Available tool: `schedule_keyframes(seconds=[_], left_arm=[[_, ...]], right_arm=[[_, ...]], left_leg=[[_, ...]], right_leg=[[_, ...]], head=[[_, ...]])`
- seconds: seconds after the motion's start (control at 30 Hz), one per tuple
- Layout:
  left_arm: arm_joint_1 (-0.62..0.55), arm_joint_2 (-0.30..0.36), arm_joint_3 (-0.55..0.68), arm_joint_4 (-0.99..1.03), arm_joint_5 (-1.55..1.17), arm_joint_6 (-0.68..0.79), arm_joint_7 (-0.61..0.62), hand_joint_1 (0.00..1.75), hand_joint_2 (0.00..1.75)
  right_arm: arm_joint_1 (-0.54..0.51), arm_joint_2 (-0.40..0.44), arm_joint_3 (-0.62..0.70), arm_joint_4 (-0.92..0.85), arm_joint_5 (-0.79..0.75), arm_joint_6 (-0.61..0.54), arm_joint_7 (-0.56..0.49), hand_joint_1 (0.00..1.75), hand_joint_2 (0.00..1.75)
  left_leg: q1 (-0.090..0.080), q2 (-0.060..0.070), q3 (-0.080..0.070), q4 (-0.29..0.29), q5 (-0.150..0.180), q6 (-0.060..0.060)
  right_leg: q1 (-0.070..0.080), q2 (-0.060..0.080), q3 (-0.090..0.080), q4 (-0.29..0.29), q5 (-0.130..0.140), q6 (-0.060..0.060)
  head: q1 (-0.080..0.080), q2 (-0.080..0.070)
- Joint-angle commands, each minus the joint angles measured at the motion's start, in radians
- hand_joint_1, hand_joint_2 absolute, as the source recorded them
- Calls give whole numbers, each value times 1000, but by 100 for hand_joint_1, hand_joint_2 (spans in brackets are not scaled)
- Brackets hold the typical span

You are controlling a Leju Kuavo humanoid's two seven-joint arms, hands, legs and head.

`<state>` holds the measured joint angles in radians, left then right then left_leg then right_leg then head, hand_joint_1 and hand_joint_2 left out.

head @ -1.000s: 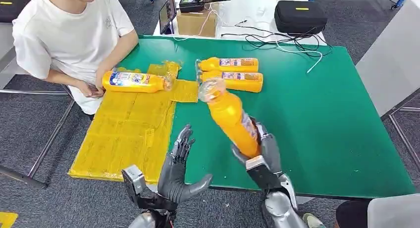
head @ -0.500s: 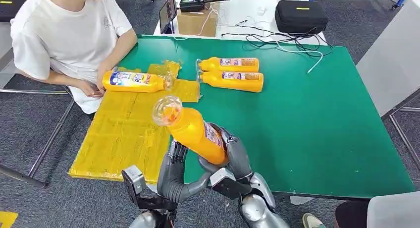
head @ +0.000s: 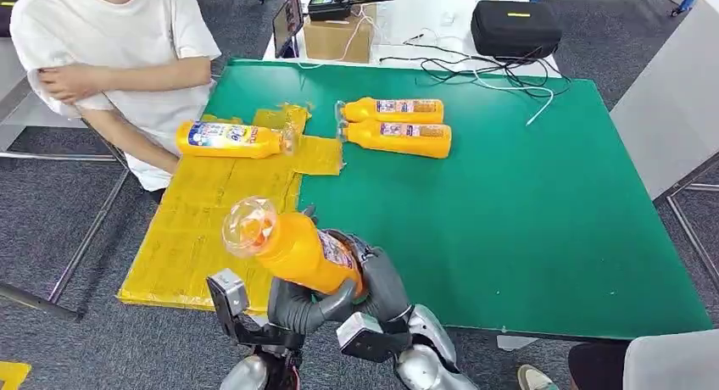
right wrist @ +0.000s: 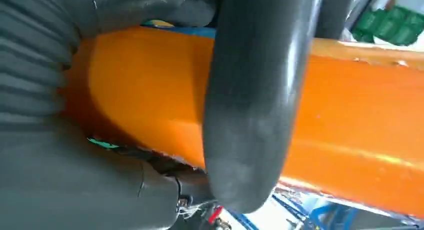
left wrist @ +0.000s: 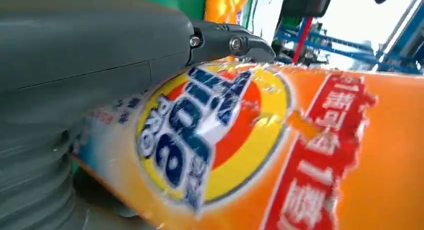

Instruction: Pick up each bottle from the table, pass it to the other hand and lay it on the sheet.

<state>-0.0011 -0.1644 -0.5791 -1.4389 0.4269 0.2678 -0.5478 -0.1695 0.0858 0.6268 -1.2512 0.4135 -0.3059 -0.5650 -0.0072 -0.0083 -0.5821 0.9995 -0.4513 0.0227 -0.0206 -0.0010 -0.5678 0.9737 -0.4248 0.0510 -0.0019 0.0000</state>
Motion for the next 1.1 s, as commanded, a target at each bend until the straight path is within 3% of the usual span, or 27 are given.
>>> schedule_keyframes(seconds=[0.03,0.2,0.23,0.27,0.33,0.37,0.4,0.73,1.0,1.03,1.1], left_arm=[[-3,-3,54,-68,147,-61,31,0,175],[14,1,80,-126,156,-114,23,0,175],[9,-1,85,-117,161,-119,34,10,175],[5,-4,91,-108,168,-126,41,136,175],[2,-9,104,-99,190,-164,46,175,175],[4,-11,110,-97,211,-198,53,175,175],[7,-10,113,-100,237,-233,65,175,175],[35,-10,131,-114,304,-378,78,175,175],[49,-11,168,-107,273,-350,74,175,175],[41,-11,173,-91,152,-215,35,175,175],[21,-7,182,-55,30,-91,-6,175,175]], right_arm=[[-21,-15,138,82,-8,11,-4,175,175],[-57,-40,215,145,56,41,4,175,175],[-64,-47,227,151,70,43,-1,175,175],[-65,-49,230,153,70,48,-1,175,175],[-76,-50,230,163,71,58,7,175,175],[-83,-50,229,167,75,62,13,68,175],[-88,-49,226,171,78,63,19,0,175],[-38,-41,70,74,31,-30,6,0,175],[-2,-49,-2,17,30,-46,2,0,175],[14,-49,-10,6,31,-53,-1,0,0],[32,-52,-7,-4,37,-64,-4,0,0]], left_leg=[[1,3,2,0,-1,-2],[2,3,3,0,-1,-2],[1,2,2,0,-1,-1],[2,2,3,0,-1,-2],[1,1,2,-1,0,-1],[2,0,2,0,0,-2],[1,0,2,0,0,-1],[2,0,2,1,-1,-2],[2,0,0,0,0,-1],[1,0,1,0,0,-1],[1,0,1,0,0,-1]], right_leg=[[1,2,2,-1,0,-2],[2,2,2,-1,0,-2],[1,0,2,-1,0,-2],[3,0,3,-2,-1,-3],[1,-1,1,-1,0,-1],[2,-2,2,-2,-1,-2],[1,-2,1,-1,0,-2],[2,-3,2,-1,-2,-2],[2,-3,0,-1,-1,-2],[1,-2,0,-1,-1,-2],[1,-2,0,-1,-1,-1]], head=[[0,0],[0,0],[0,0],[0,0],[0,0],[0,0],[0,0],[0,0],[0,0],[0,0],[0,0]])
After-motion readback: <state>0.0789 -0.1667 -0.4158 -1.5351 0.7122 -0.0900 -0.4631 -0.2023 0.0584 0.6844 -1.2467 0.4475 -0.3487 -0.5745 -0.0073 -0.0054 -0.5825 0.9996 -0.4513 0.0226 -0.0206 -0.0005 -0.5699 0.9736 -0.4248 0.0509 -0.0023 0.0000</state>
